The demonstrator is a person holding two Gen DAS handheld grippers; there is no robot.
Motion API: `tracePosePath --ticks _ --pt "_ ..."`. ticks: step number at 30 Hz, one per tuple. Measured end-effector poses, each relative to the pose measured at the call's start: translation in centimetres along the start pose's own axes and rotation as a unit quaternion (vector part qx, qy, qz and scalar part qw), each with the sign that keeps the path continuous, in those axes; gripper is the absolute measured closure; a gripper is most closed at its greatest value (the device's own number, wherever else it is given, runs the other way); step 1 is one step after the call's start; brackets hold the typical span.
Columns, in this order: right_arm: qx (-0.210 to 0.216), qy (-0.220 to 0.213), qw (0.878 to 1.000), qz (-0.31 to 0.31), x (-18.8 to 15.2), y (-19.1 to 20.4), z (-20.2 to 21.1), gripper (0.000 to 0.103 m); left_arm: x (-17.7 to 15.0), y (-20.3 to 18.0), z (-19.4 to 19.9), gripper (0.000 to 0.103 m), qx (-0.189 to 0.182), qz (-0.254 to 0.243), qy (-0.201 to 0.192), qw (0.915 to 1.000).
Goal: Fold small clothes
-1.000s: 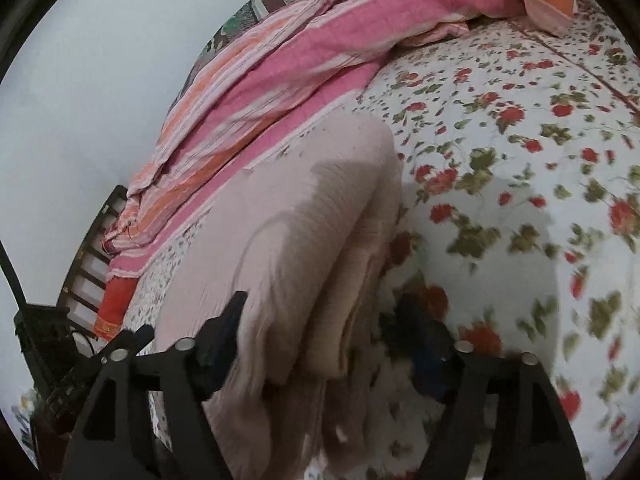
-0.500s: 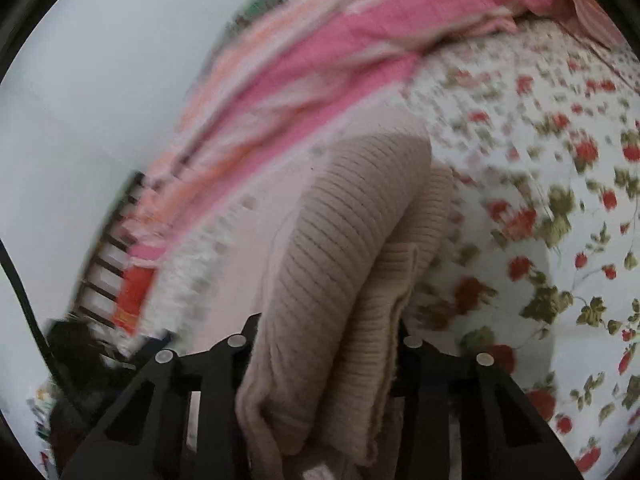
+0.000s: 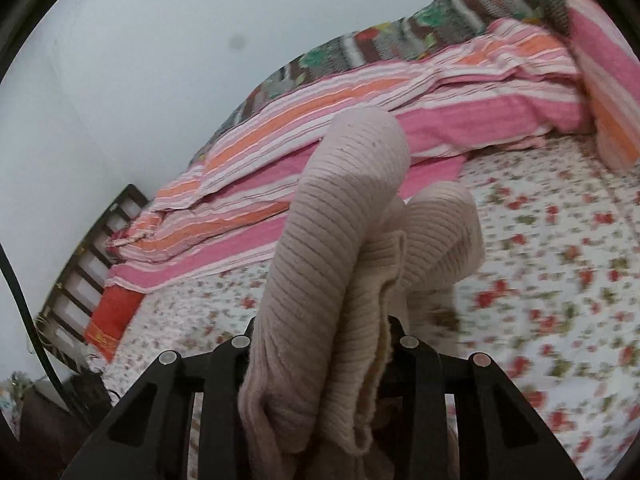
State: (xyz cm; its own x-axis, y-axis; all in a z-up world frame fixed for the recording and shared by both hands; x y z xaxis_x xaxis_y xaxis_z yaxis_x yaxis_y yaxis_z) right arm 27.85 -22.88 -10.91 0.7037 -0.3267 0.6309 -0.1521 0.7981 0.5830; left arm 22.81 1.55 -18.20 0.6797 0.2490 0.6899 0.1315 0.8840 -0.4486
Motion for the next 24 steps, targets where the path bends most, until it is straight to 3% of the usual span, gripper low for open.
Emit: tracePosePath --ticks 4,7,10,12,14,15,18,24 --pt "0.090 0.010 0.995 -0.032 -0.4 2.8 -3.9 0.069 0.7 1.6 -0.2 0.049 0.007 0.005 -0.004 1.0000" --pt "0.141 0.021 0.987 -0.074 -1.2 1.6 -6.6 0.068 0.7 2.4 -1.0 0.049 0.013 0.003 0.001 0.9999" --pt "0.080 0.062 0.992 -0.071 -3.6 -3.9 -9.7 0.064 0.2 2.7 -2.5 0.050 0.020 -0.006 0.016 0.9997" --pt "0.006 0.105 0.993 -0.059 -5.6 -8.2 -11.2 0.062 -0.3 2.6 -3.3 0.050 0.022 -0.012 0.023 0.9994" --pt "0.028 0.089 0.993 -0.065 -5.6 -9.5 -10.0 0.052 -0.7 2.2 -4.2 0.050 0.019 -0.015 0.030 0.9992" --pt "0.018 0.078 0.996 -0.050 -5.1 -9.5 -9.0 0.048 -0.8 1.9 -4.6 0.050 0.017 -0.016 0.034 0.9992" --pt "-0.014 0.064 0.998 0.014 -4.5 -8.1 -6.1 0.048 -0.9 1.0 -4.8 0.049 0.013 -0.020 0.033 0.9992" --pt "0.015 0.056 0.997 0.053 -5.8 -4.5 -3.2 0.048 0.2 -0.7 -5.5 0.050 0.015 -0.011 0.030 0.9994"
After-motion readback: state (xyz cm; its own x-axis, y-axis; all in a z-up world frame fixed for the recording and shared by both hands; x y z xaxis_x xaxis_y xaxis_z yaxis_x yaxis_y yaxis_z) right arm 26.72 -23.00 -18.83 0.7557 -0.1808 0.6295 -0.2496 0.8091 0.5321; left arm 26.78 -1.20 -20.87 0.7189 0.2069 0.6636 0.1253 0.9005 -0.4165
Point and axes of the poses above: each gripper's, at about its wrist camera, not at the fingertips, and z roughly against the way its jaws point, y to its left, x to its top, the point moved 9 cm from there along -z, roughly the way its jaws point, and after that the axes turned 8 degrees about x, right-handed, at the moved point
